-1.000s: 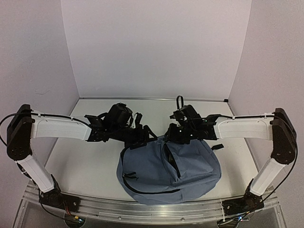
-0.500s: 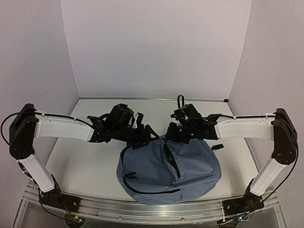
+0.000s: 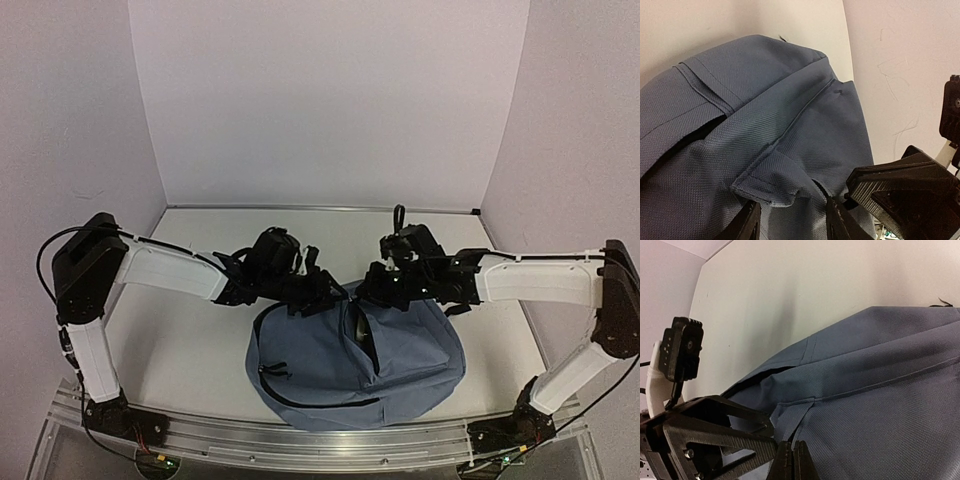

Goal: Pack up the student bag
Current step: Zip the student bag at the center of the board.

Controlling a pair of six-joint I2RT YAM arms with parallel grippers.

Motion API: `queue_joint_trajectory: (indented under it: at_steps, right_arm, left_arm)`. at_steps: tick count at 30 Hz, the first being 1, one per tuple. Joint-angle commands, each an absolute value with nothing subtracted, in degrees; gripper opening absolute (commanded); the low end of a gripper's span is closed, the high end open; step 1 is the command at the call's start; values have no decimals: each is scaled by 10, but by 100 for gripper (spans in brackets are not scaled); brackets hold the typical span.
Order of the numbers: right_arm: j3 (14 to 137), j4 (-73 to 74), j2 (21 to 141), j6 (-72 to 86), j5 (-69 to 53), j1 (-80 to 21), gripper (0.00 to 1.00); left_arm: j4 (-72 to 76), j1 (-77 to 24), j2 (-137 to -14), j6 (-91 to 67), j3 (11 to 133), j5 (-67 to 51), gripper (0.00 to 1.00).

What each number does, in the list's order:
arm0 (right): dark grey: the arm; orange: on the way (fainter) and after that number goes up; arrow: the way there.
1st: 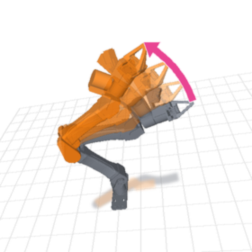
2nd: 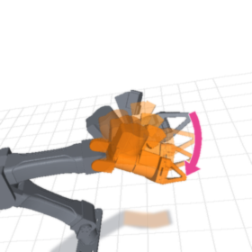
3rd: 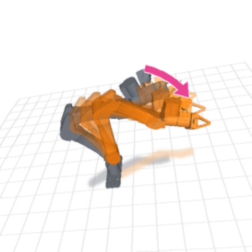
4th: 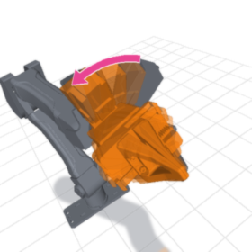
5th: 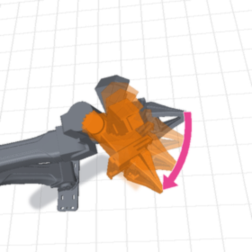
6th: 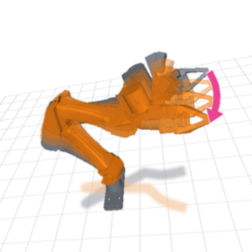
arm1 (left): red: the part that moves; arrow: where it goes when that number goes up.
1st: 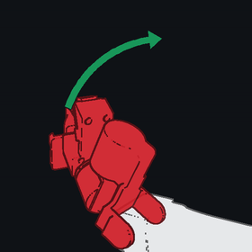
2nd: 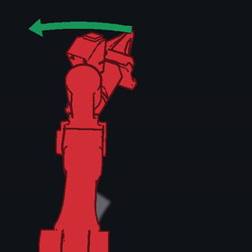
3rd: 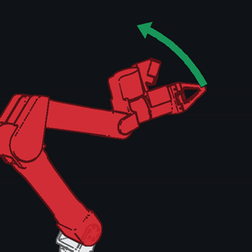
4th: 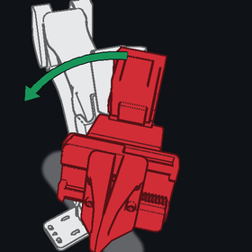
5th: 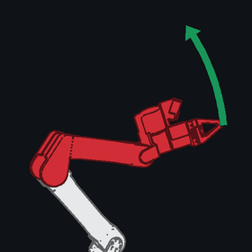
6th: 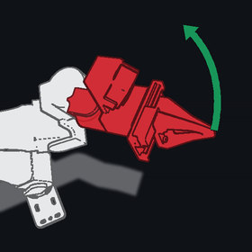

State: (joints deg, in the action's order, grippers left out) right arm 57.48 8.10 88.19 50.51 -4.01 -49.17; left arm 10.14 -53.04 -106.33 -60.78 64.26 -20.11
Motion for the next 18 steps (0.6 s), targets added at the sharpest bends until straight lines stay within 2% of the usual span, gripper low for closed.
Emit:
queue_joint_trajectory:
  at_steps: [1,7,18]
  right_arm:
    - [558,65,843,518,-51,-494,0]
    - [536,65,821,529,-61,-495,0]
    - [509,68,789,544,-79,-502,0]
  left_arm:
    - [158,-527,-1086,-622,677,-214,39]
    - [163,-527,-1106,-622,683,-205,28]
    - [166,-525,-1120,-616,695,-189,24]
